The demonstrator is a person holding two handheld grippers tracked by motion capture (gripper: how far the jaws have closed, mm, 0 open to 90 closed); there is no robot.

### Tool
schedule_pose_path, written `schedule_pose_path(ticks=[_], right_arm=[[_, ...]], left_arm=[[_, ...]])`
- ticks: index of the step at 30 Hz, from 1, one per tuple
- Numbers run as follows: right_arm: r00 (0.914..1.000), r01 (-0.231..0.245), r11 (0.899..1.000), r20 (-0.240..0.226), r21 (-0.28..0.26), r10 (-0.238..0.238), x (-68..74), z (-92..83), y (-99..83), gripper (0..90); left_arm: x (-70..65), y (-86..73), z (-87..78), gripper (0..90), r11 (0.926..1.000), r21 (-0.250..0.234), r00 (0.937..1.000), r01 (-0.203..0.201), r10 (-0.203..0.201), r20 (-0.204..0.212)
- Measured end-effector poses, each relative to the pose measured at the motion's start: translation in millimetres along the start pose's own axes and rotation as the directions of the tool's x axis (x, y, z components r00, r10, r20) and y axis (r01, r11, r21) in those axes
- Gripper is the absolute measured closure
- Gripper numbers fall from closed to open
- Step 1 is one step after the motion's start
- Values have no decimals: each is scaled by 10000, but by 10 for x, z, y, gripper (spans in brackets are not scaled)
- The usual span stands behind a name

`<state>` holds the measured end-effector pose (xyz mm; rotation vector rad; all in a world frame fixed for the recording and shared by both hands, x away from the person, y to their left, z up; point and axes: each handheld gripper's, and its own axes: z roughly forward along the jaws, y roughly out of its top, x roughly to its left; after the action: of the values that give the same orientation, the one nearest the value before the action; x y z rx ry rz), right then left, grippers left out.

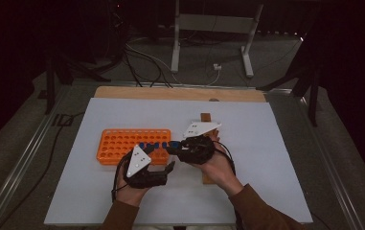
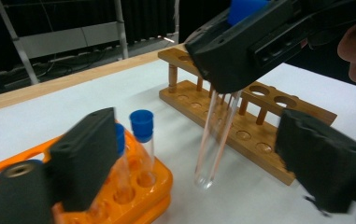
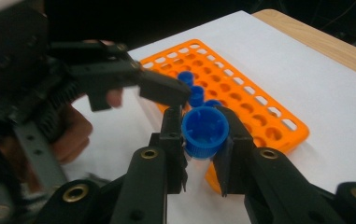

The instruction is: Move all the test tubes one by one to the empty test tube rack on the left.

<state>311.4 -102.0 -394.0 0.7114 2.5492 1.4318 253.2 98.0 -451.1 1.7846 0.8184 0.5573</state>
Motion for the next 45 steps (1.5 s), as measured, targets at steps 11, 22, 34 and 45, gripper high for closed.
schedule_pose_path(ticks=[11,22,34,45], right_arm=[[9994,3,10000,-342,67,-1,78,56,8,753],[9992,-73,9999,-389,-72,70,54,60,-18,667],[9997,-148,9983,-208,-568,136,17,-35,-23,293],[9994,-25,9959,355,-901,57,-6,-120,-42,93]], left_arm=[[-55,-26,7,661,9998,-179,9996,-99,104,255],[-67,-35,19,780,9999,-119,9977,-48,56,672],[-28,-48,9,782,10000,-32,9984,-2,4,557],[37,-33,-46,782,9998,-176,9994,107,-101,343]])
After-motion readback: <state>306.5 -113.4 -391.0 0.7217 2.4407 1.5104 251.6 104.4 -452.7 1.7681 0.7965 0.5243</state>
